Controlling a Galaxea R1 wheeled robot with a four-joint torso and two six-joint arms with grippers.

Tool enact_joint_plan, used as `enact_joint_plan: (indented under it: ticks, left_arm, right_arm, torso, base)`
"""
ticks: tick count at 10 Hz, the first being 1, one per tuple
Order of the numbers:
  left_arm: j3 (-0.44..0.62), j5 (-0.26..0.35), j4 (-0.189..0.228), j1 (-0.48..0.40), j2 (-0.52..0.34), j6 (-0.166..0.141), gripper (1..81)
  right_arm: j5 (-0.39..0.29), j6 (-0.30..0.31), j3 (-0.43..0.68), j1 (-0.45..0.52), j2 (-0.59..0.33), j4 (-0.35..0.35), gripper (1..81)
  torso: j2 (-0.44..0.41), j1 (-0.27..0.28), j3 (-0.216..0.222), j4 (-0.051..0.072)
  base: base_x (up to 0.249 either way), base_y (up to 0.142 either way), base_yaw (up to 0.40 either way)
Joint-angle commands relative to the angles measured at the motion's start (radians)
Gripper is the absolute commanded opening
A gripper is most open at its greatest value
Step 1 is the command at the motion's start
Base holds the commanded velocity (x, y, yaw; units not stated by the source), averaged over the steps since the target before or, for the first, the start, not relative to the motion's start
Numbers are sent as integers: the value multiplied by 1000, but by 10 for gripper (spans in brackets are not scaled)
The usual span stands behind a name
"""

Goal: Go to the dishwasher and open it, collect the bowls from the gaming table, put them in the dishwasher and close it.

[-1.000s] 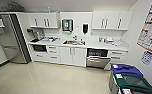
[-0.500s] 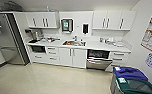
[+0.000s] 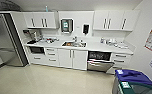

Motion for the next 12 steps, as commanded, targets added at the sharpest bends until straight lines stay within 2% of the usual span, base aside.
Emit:
enact_joint_plan:
  ticks: [1, 12]
  left_arm:
    - [-1, 53, 7, -40, -8, 10, 10]
    - [-1, 54, 7, -40, -8, 8, 10]
  right_arm:
    - [-57, -4, 8, 40, -18, -6, 10]
    - [-57, -4, 8, 41, -18, -6, 10]
  torso:
    - [0, 0, 0, 0]
    - [0, 0, 0, 0]
  base:
    - [171, 0, 0]
    - [154, -57, 0]
